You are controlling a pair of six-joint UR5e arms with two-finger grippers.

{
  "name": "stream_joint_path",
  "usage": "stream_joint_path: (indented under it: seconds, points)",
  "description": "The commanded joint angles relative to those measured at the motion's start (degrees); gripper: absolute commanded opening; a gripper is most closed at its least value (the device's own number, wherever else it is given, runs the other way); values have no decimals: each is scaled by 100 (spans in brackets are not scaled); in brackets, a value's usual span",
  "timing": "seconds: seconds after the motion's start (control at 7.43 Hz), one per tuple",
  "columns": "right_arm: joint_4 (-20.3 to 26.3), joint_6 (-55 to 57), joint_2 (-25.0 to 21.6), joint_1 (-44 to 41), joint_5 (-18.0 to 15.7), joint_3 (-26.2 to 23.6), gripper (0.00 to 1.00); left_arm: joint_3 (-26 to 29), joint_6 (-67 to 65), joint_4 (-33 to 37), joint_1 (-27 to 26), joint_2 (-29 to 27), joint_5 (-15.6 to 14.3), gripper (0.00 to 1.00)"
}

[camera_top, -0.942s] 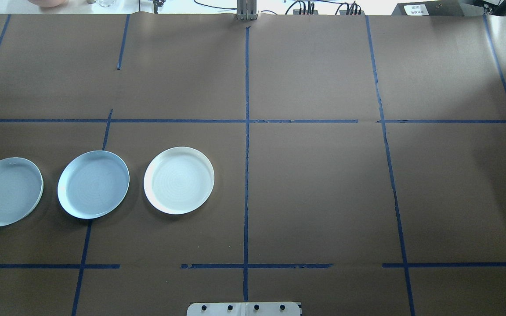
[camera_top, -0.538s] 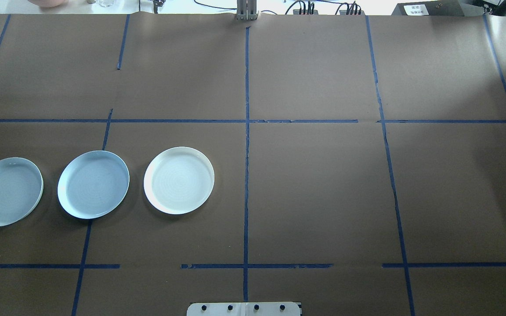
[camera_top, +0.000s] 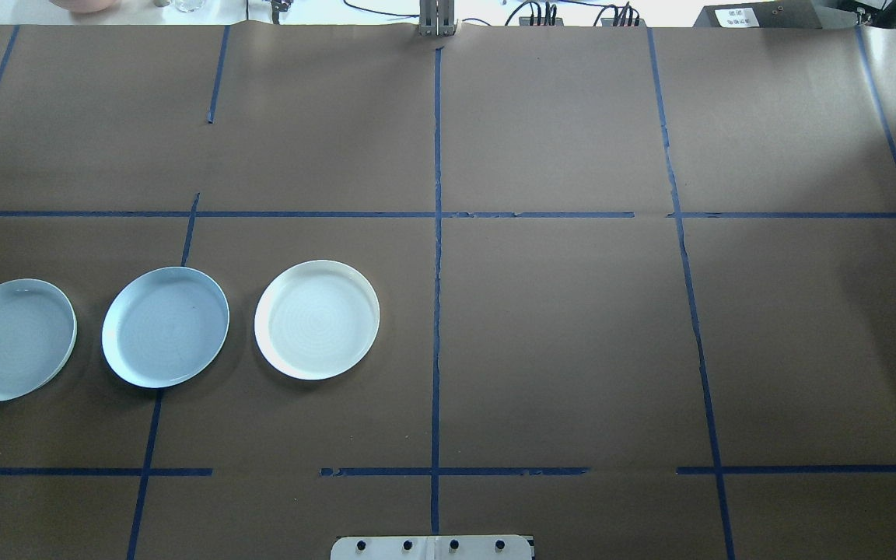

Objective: Stack plate in center

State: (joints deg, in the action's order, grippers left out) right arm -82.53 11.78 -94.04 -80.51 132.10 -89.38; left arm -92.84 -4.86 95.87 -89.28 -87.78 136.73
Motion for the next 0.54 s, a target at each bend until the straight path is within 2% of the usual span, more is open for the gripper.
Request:
stream_joint_path:
  seconds: [0.0,0.4]
  points:
    - [0,0,0,0,0,0,100,46,-1389,868,681,86,-6,100]
    - [0,0,0,0,0,0,100,406,-2663,1958,1279,95,-94,100]
